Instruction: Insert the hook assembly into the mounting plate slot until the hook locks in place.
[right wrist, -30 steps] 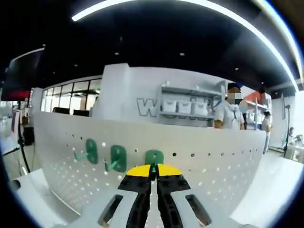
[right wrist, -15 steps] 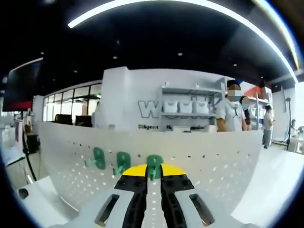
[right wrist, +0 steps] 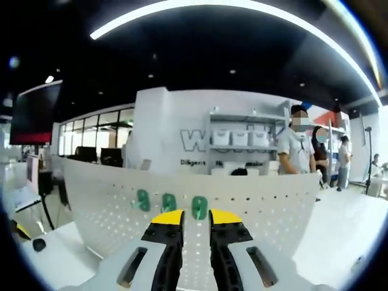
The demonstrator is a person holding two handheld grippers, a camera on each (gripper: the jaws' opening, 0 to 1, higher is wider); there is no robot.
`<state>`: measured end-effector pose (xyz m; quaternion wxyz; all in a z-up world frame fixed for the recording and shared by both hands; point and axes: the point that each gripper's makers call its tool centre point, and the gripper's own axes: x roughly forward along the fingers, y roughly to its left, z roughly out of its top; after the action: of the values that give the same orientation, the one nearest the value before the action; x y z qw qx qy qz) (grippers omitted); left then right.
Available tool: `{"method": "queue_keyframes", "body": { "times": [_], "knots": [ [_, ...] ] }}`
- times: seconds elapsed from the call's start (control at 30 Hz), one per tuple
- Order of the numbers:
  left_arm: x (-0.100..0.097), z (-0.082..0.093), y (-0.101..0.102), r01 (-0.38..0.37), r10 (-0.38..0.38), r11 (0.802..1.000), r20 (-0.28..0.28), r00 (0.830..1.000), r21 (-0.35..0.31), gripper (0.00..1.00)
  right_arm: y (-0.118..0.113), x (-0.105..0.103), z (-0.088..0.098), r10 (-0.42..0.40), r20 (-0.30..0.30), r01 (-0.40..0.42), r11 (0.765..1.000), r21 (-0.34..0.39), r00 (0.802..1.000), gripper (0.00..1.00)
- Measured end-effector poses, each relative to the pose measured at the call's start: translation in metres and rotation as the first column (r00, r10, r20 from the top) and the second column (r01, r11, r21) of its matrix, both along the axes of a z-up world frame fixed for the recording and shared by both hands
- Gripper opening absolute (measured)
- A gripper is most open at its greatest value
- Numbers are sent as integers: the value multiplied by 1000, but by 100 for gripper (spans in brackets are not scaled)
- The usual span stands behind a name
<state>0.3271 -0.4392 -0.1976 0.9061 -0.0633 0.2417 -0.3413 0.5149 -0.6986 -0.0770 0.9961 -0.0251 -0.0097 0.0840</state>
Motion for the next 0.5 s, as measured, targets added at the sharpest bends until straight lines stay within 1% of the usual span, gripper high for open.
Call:
{"method": "queue_keyframes", "body": {
  "times": [0.1,0.23,0.3,0.33,0.37,0.4,0.43,0.5],
  "knots": [
    [-2,-2,3,-5,5,1000,-3,1000,1,100,2,-15,-2,8,-4,-8,1000,-24,1000,15],
    [-5,-3,6,-15,15,1000,-15,1000,-18,100,6,-30,-5,33,-21,-34,999,-20,999,15],
    [-5,-4,8,-20,19,1000,-19,1000,-16,100,11,-39,-8,53,-37,-54,998,-17,998,15],
    [-6,-4,8,-20,20,1000,-19,1000,-15,100,16,-45,-10,65,-43,-66,998,-16,997,15],
    [-6,-4,8,-21,20,1000,-19,1000,-15,100,17,-48,-11,70,-45,-71,997,-17,997,15],
    [-7,-3,8,-21,20,1000,-19,1000,-18,100,25,-57,-16,89,-59,-91,996,-25,994,15],
    [-8,-3,8,-21,21,1000,-19,1000,-20,100,27,-59,-17,95,-61,-97,995,-26,994,15],
    [-8,-2,9,-22,22,1000,-18,1000,-20,100,41,-72,-28,144,-94,-150,987,-54,985,15]
  ]
}}
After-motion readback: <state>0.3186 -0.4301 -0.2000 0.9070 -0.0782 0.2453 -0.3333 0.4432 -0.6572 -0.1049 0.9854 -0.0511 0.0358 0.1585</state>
